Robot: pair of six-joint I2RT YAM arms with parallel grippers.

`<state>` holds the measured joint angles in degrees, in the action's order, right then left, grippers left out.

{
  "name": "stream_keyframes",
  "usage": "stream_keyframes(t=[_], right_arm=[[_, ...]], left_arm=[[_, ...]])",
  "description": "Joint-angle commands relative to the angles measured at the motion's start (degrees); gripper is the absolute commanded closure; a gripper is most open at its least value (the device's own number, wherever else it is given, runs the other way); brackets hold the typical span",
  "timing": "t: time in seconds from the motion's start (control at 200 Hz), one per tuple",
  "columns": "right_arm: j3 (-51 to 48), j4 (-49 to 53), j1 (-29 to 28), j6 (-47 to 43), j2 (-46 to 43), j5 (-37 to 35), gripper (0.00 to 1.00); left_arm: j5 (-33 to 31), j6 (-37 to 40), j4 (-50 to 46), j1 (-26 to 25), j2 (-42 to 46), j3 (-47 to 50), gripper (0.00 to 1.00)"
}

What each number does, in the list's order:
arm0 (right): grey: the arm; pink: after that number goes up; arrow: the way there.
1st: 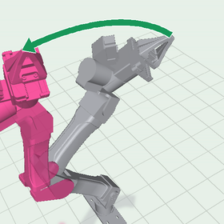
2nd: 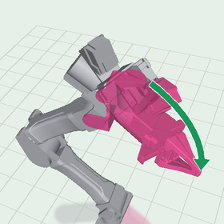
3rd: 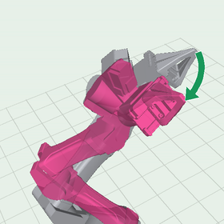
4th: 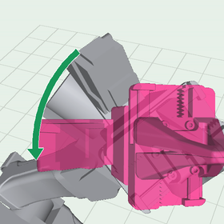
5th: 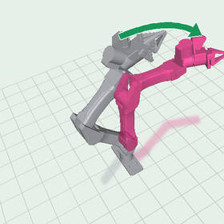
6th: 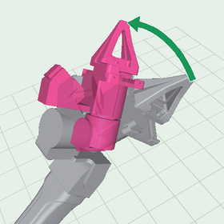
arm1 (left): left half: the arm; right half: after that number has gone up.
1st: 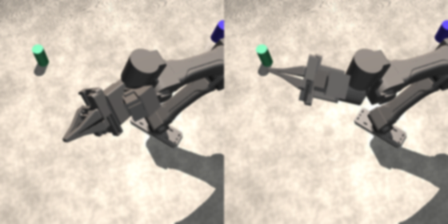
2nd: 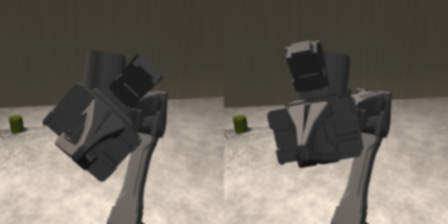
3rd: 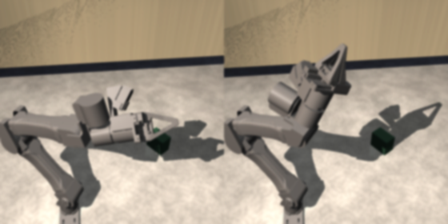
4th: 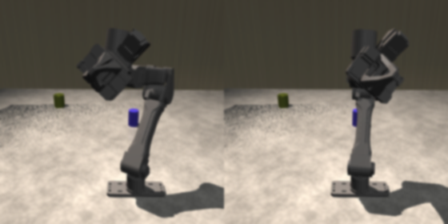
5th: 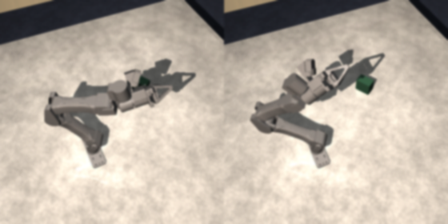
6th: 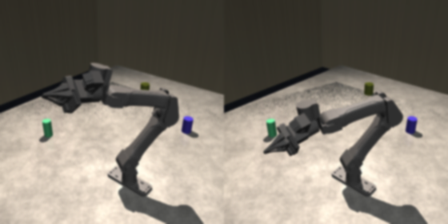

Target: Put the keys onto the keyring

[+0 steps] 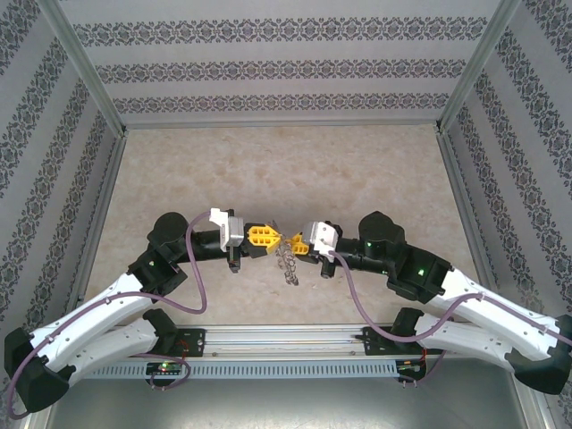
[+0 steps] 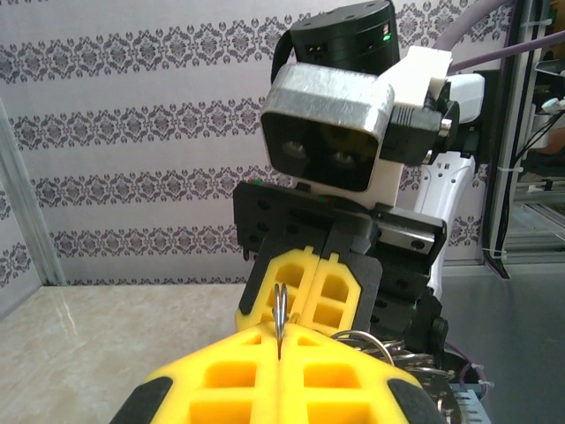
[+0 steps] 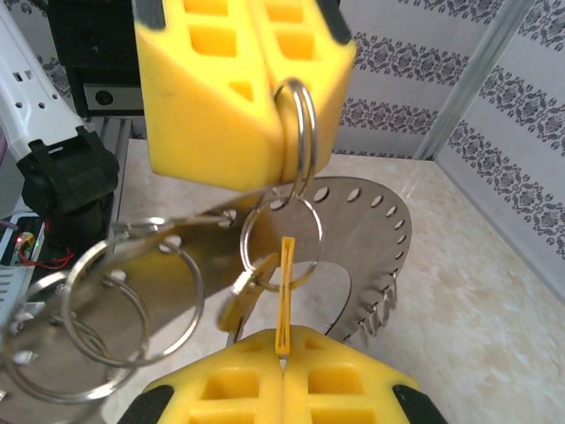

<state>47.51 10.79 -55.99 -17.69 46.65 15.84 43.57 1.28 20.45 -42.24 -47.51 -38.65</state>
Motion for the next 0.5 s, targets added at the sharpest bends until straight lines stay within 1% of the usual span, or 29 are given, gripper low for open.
stream_keyframes(t=[0.0,0.2,0.39,0.5], right_arm=[[-0.7,-1.7,0.4,0.3,-1.6,-1.5,1.0],[-0.8,-0.5,0.5,-0.5,-3.1,-3.9,1.0],[-0.1,1.2,0.5,-1.8,-3.4,-10.0,1.0],[0.6,1.7,0.6,-2.3,-2.9,-10.2,1.0]], left_arm=[[-0.2,1.4,-0.4,0.6,1.3,-0.5,1.0],[-0.5,2.1,-1.7,0.7,1.4,-0.7,1.0],[-1.8,3.8,-4.1,0.7,1.4,-1.1,1.0],[-3.0,5.0,-6.1,0.7,1.0,-1.0,1.0]])
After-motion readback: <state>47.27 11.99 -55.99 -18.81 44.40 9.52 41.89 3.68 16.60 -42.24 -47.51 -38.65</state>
